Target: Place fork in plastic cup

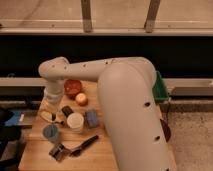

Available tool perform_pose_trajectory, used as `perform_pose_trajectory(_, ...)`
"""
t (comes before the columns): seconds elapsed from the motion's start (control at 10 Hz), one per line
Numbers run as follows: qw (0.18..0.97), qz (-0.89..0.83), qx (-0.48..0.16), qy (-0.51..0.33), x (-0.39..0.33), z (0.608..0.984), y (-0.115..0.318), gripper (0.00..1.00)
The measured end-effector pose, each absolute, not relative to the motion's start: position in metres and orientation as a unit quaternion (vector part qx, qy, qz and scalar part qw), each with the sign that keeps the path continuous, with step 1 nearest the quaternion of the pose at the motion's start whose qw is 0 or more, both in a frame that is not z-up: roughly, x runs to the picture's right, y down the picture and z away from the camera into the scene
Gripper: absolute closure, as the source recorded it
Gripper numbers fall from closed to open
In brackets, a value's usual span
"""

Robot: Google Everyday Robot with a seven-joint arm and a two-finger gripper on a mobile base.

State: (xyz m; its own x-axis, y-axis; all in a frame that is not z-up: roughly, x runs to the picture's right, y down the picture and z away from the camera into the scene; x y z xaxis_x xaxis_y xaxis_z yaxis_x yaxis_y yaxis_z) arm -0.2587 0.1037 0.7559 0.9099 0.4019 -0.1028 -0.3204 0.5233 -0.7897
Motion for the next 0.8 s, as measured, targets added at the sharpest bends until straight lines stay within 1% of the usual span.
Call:
perform_pose_trajectory(0.2,0.871,0.207,-0.442,-0.046,-0.257,0.756,0.104,0.27)
perform_pose_trajectory(0.3,0.872,0.206,-0.441,-0.048,-0.257,0.754,0.102,0.21)
perform_pose_trajectory(0.8,0.878,0.206,-0.428,-0.059,-0.256,0.746,0.093,0.20)
